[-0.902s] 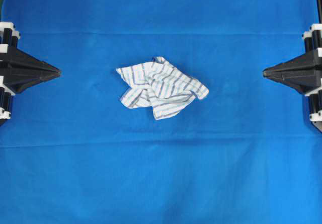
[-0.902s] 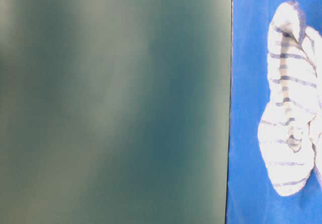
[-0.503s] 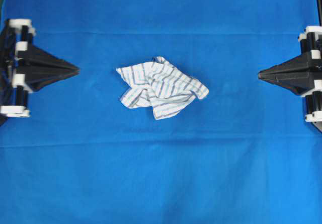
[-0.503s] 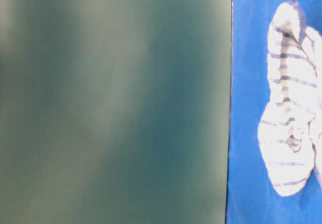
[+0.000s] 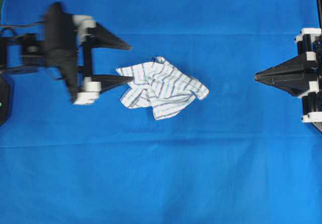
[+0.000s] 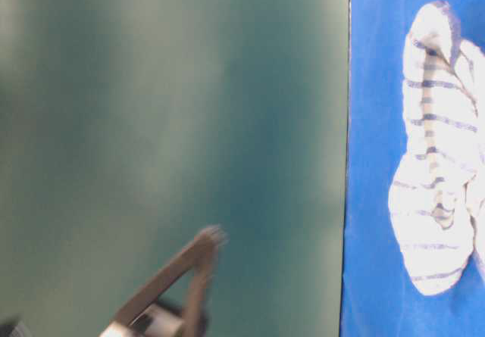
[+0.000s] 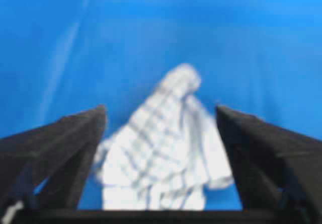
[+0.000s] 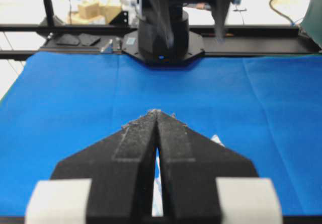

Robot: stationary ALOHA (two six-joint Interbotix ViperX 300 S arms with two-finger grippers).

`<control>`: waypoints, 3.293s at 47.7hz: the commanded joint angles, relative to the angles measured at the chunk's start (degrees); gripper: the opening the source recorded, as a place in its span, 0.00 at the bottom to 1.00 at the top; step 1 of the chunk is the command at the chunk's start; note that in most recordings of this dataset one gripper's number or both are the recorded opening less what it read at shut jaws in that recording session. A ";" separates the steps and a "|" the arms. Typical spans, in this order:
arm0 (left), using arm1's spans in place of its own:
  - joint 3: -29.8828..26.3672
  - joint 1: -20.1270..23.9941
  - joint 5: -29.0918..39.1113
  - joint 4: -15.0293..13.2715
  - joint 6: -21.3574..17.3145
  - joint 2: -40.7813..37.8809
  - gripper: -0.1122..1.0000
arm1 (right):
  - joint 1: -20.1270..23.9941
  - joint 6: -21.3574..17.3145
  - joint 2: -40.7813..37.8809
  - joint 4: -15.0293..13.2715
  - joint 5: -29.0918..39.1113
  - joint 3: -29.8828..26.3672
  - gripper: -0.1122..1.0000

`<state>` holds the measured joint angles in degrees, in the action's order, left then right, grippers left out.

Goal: Hand over the towel.
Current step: 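Lower the left gripper onto the towel's left edge and close it, then lift the towel with the left gripper and hold it up, then move the right gripper toward the held towel and close on it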

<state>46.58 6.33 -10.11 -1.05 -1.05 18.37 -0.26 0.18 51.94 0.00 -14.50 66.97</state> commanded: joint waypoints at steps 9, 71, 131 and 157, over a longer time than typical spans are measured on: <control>-9.49 2.46 8.70 -0.09 -0.79 -14.06 0.95 | -0.09 -0.09 -2.02 0.00 -0.35 -0.62 0.10; -14.50 2.29 10.28 -0.09 -0.97 -19.78 0.18 | -0.09 -0.35 -4.83 0.00 -0.35 -0.70 0.10; -4.57 -2.99 -3.34 -0.09 -0.53 8.44 0.18 | -0.18 -0.26 -10.55 -0.09 -7.03 -4.22 0.10; -4.31 -2.99 -3.60 -0.09 -0.09 8.26 0.18 | -0.53 -0.70 -36.39 2.20 -14.24 -23.47 0.76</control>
<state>43.51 3.52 -13.10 -1.05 -1.41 26.37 -0.44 -0.44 18.28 1.41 -27.86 47.29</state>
